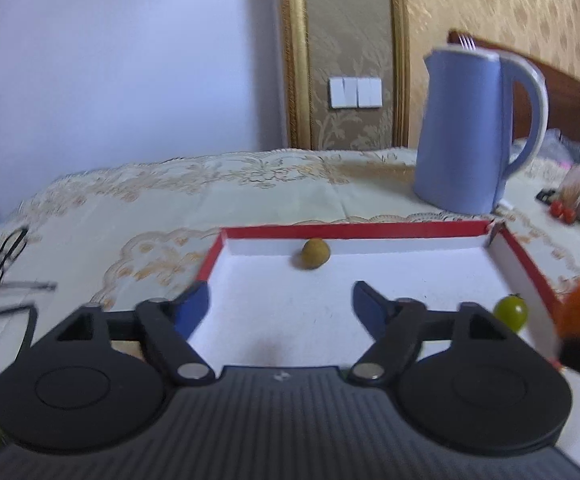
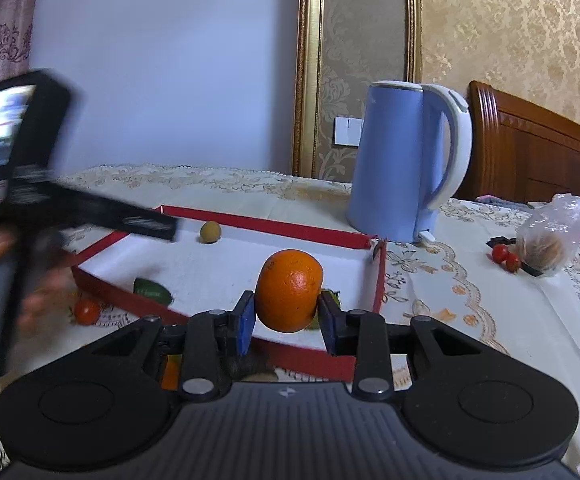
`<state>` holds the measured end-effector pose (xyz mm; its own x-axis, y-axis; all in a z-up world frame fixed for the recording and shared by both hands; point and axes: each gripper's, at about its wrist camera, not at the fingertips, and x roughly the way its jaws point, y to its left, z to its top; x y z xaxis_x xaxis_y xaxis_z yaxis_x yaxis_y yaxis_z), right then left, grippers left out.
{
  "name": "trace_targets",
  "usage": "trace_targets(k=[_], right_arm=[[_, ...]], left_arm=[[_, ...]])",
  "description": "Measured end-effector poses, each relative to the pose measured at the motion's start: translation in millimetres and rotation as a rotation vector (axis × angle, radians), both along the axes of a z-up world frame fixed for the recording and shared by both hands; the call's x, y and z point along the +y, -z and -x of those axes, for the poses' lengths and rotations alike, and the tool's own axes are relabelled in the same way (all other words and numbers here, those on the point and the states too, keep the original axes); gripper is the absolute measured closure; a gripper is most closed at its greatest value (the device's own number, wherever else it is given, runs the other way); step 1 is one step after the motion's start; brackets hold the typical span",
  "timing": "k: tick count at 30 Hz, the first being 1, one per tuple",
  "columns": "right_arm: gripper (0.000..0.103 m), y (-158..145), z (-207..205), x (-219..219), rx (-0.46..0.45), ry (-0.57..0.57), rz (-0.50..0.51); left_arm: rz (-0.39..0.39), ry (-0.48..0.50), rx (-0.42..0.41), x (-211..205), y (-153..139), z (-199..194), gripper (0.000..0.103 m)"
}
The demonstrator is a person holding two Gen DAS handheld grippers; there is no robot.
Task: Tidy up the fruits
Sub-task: 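Carry the mandarin orange into the tray and open the right tool, then close the left tool on the red cherry tomato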
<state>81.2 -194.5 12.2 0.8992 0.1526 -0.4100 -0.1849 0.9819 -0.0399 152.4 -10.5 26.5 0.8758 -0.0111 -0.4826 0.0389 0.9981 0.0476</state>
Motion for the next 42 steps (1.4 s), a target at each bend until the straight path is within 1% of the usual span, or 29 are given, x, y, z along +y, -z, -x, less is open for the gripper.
trace_targets(k=[1, 3, 6, 7, 10, 12, 14, 16, 18, 21, 22, 24, 27, 28, 29, 30, 32, 33, 35, 42], right_arm=[[0.070, 0, -5, 0, 0.007, -0.004, -0.005], [0.070, 1, -18, 1, 0.026, -0.006, -0.015], [0.070, -1, -39, 4, 0.044, 0.008, -0.018], [0.070, -1, -47, 5, 0.050, 0.016, -0.020], [0.070, -1, -75, 6, 0.080, 0.047, -0.024], [0.070, 3, -93, 7, 0.106, 0.078, -0.008], [0.070, 9, -109, 10, 0.142, 0.099, 0.012], [0.070, 14, -118, 10, 0.173, 0.128, 0.015], [0.069, 18, -120, 10, 0.193, 0.147, 0.019], [0.059, 16, -103, 7, 0.151, 0.145, 0.014], [0.053, 15, -96, 8, 0.138, 0.141, 0.030], [0.051, 10, -73, 9, 0.075, 0.136, 0.058], [0.051, 5, -32, 6, -0.013, 0.129, 0.036], [0.048, 5, -17, 5, -0.038, 0.131, 0.017], [0.042, 7, -2, 3, -0.066, 0.136, -0.005], [0.040, 9, 14, 2, -0.094, 0.143, -0.019], [0.037, 16, 44, 1, -0.142, 0.164, -0.031], [0.037, 20, 55, 0, -0.154, 0.172, -0.034], [0.036, 25, 67, -2, -0.146, 0.172, -0.029], [0.036, 28, 73, -3, -0.128, 0.150, -0.060]], left_arm=[[0.025, 0.000, -0.006, 8, -1, 11, 0.016], [0.086, -0.007, -0.029, 24, -2, 35, 0.015], [0.129, -0.021, -0.061, 43, 3, 69, 0.007], [0.135, -0.030, -0.066, 48, 5, 79, 0.007], [0.135, -0.045, -0.053, 59, 17, 96, 0.006], [0.139, -0.061, -0.038, 64, 24, 104, 0.006], [0.129, -0.050, -0.028, 65, 28, 107, 0.006], [0.107, -0.050, -0.031, 61, 31, 107, 0.006], [0.091, -0.044, -0.024, 57, 35, 105, 0.006], [0.078, -0.048, -0.020, 53, 43, 102, 0.006], [0.066, -0.052, -0.017, 51, 45, 100, 0.006], [0.051, -0.050, -0.008, 47, 46, 93, 0.006], [0.029, -0.055, -0.006, 42, 45, 82, 0.006], [0.020, -0.066, -0.002, 41, 45, 77, 0.006], [0.014, -0.070, 0.006, 40, 45, 71, 0.006], [0.008, -0.074, 0.018, 39, 46, 65, 0.006], [-0.001, -0.090, 0.034, 37, 46, 56, 0.007], [-0.001, -0.089, 0.040, 37, 46, 52, 0.007], [0.006, -0.087, 0.064, 35, 48, 45, 0.011], [0.001, -0.060, 0.099, 29, 57, 35, 0.019]])
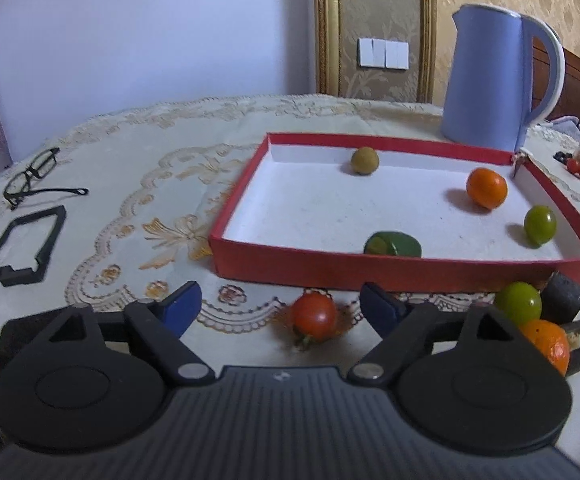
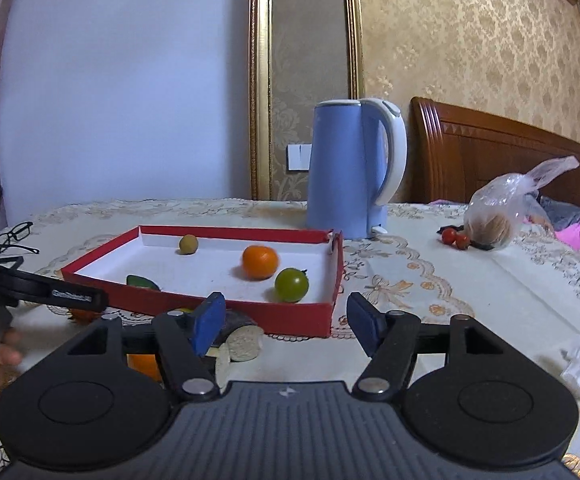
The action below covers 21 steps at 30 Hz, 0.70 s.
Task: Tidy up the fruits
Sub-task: 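Close the left tool on the red cherry tomato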
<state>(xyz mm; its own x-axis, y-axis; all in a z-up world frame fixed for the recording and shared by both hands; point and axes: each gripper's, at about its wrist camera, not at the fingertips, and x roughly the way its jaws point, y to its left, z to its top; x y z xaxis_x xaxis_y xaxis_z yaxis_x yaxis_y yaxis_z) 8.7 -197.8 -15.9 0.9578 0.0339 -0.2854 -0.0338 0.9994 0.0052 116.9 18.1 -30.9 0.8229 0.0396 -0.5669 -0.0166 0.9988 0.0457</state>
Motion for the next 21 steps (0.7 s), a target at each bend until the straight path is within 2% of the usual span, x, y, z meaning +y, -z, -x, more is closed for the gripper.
trace_targets(k=[5, 11, 13, 15, 17, 18, 21], right_arm=[[0.036, 7.8, 0.3, 3.6, 0.014, 0.001, 0.008], [0.036, 11.1, 2.4, 7.9, 0.019, -0.001, 0.026], [0.036, 11.0, 3.5, 8.1, 0.017, -0.003, 0.033], [0.036, 10.6, 4.4, 6.8, 0.017, -0.002, 0.029], [0.036, 10.5, 5.4, 6.1, 0.019, 0.000, 0.026], [0.036, 10.6, 6.2, 5.2, 0.021, 0.003, 0.026], [0.036, 11.2, 7.6, 0.5, 0.035, 0.005, 0.025]], left_arm=[[-0.022, 0.019, -0.001, -5.0, 2.1, -1.1, 0.025], [-0.017, 0.046, 0.007, -7.7, 3.9, -3.6, 0.046], [-0.012, 0.072, 0.003, -9.9, 3.5, -2.1, 0.061], [-0.007, 0.093, 0.001, -11.0, 3.3, -1.2, 0.066], [0.006, 0.100, -0.001, -9.8, 3.1, -1.0, 0.077], [0.012, 0.086, 0.001, -8.4, 3.0, -1.5, 0.080], [0.051, 0.086, -0.001, -2.7, 2.9, -1.4, 0.080]])
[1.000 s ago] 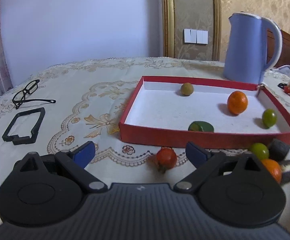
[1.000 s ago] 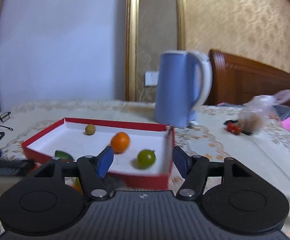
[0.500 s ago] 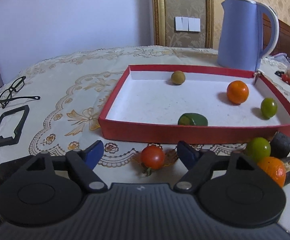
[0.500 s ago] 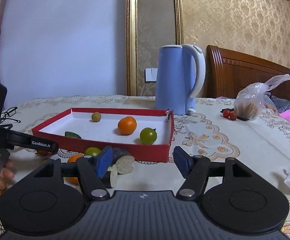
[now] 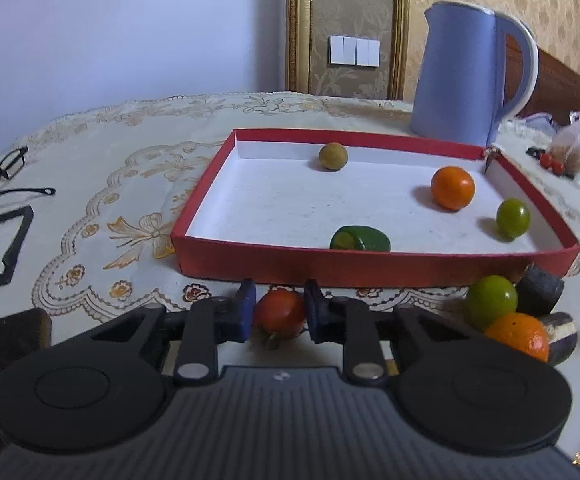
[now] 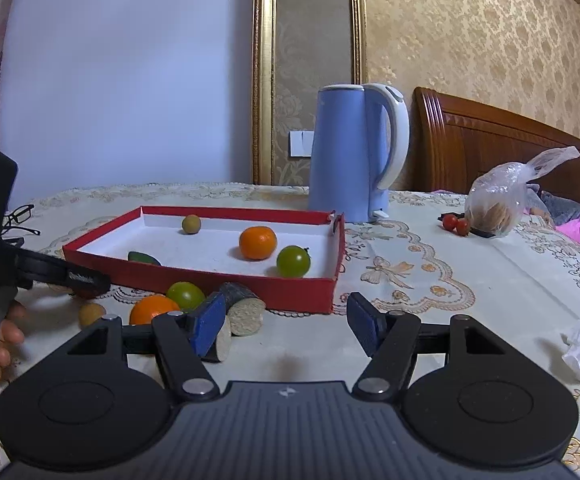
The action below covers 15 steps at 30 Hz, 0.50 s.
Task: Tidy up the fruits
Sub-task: 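Close the left tool on the red cherry tomato, then place the cherry tomato in the tray with left tool while right tool grasps eggplant piece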
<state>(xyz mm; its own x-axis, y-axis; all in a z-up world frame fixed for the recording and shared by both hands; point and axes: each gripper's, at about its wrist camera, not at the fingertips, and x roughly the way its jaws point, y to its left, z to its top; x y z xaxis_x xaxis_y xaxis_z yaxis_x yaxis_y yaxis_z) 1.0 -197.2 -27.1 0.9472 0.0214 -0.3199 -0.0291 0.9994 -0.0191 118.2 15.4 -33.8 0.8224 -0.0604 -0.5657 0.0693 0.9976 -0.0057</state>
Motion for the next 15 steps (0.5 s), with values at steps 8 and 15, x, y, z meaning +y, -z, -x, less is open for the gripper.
trace_targets(k=[8, 15], right_arm=[[0.036, 7, -4, 8, 0.061, -0.069, 0.035], [0.036, 13, -16, 35, 0.102, -0.113, 0.131]], left_arm=[[0.054, -0.021, -0.072, 10, -6, 11, 0.080], [0.071, -0.031, -0.089, 13, -8, 13, 0.080]])
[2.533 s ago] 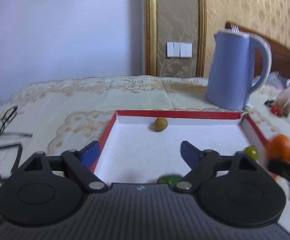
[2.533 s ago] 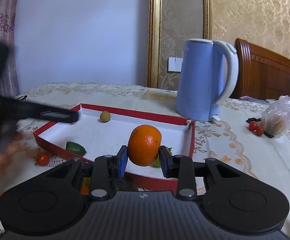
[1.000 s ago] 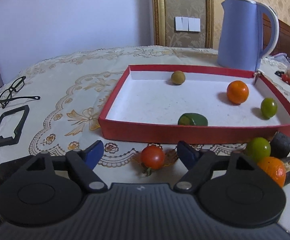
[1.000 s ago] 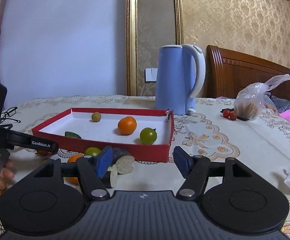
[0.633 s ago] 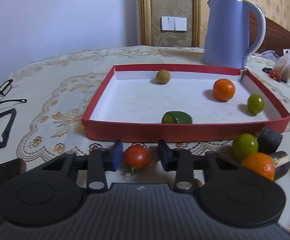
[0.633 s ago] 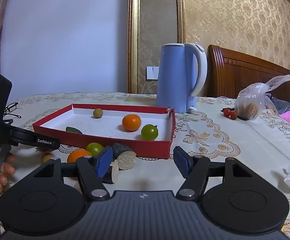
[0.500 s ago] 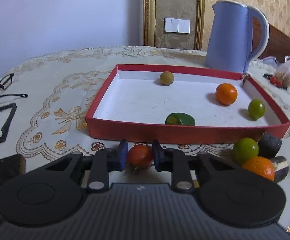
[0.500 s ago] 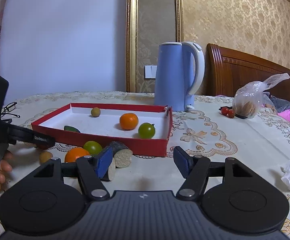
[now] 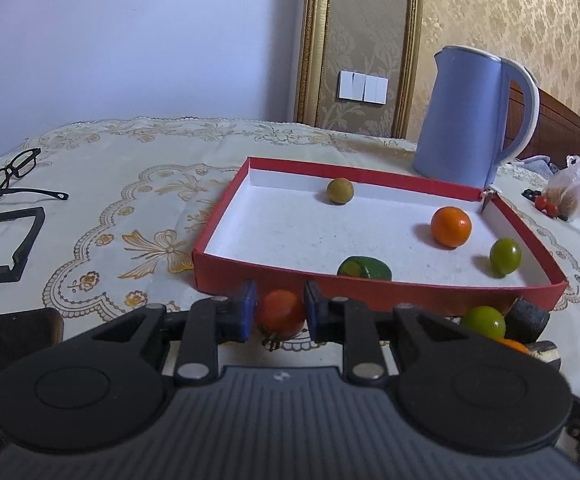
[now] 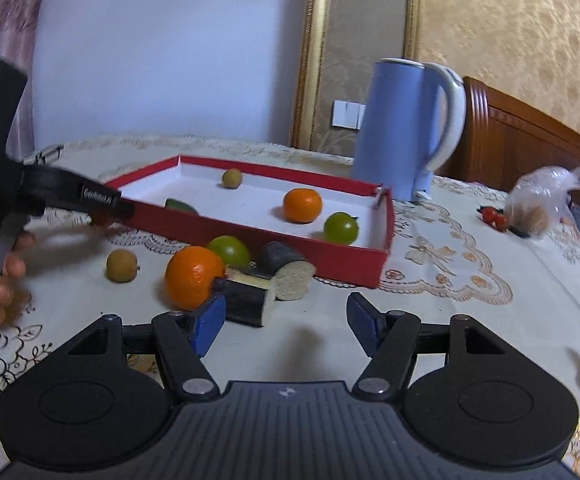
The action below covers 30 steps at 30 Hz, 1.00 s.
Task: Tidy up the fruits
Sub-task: 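Place the cherry tomato in the tray with left tool while right tool grasps eggplant piece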
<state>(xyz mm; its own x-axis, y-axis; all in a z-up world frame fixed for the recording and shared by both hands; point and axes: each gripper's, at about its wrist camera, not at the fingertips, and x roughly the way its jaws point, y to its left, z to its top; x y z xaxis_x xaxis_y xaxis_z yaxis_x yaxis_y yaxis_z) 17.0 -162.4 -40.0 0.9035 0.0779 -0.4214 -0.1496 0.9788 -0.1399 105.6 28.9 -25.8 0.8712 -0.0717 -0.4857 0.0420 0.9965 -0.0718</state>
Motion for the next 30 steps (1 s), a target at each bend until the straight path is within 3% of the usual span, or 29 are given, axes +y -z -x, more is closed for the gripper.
trace_targets(k=[9, 15, 25, 30], right_arm=[[0.042, -2, -18, 9, 0.050, -0.016, -0.016], [0.062, 0, -30, -4, 0.125, -0.044, -0.124], [0.063, 0, -17, -15, 0.109, -0.053, -0.202], [0.063, -6, -7, -28, 0.085, -0.063, -0.244]], left_arm=[[-0.006, 0.001, -0.001, -1, 1, 1, 0.080], [-0.005, 0.002, 0.002, -1, 1, 1, 0.080], [0.004, 0.019, 0.007, 1, 0, 1, 0.080], [-0.056, 0.015, 0.019, -9, -8, -1, 0.080]])
